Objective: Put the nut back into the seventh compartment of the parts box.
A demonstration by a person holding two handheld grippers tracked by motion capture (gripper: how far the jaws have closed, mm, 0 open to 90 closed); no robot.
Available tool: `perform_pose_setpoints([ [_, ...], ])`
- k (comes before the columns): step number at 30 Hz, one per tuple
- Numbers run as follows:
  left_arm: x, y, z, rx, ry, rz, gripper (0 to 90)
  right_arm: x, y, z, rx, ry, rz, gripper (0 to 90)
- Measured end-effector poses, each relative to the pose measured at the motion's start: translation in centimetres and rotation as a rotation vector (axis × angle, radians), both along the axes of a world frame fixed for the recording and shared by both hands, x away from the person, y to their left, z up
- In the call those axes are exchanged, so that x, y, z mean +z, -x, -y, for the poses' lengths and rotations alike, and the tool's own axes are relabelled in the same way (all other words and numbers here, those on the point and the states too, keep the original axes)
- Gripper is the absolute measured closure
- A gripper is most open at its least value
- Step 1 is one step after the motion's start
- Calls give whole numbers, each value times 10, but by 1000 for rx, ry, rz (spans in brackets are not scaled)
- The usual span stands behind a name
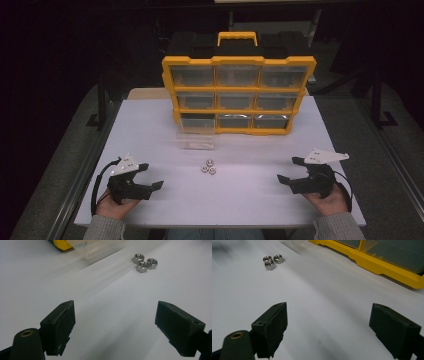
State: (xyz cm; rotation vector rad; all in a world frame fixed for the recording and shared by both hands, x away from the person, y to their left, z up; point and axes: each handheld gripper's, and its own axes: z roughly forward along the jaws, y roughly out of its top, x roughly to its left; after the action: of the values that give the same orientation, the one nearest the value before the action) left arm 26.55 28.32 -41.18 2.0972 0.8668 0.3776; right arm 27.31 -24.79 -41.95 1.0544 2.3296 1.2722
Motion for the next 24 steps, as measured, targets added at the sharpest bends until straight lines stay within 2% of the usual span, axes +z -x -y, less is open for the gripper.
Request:
perform_pose_setpoints([
  [1, 0, 0, -1, -4, -8, -5, 164, 0, -1, -1, 0, 2, -2, 142],
  [4, -1, 0, 0, 6, 6, -12, 164, 1, -2, -3, 6, 8, 3, 142],
  [7, -1, 0, -1, -3, 6, 4, 164, 0, -2, -6, 11, 17, -4, 142],
  [11, 0, 0, 0, -6, -2, -8, 164, 2, -2, -9, 11, 16, -4, 141],
  [13, 0, 0, 3, 2, 13, 1, 164, 4, -2, -13, 26, 12, -5, 139],
  [15, 1, 0, 3, -5, 5, 7, 164, 5, -2, -15, 31, 19, 0, 138],
  [21, 1, -4, 9, -6, 2, -1, 164, 8, -12, -26, 27, 46, -33, 140],
  [24, 1, -5, 8, -14, -1, 0, 165, 13, -13, -32, 50, 42, -25, 137],
])
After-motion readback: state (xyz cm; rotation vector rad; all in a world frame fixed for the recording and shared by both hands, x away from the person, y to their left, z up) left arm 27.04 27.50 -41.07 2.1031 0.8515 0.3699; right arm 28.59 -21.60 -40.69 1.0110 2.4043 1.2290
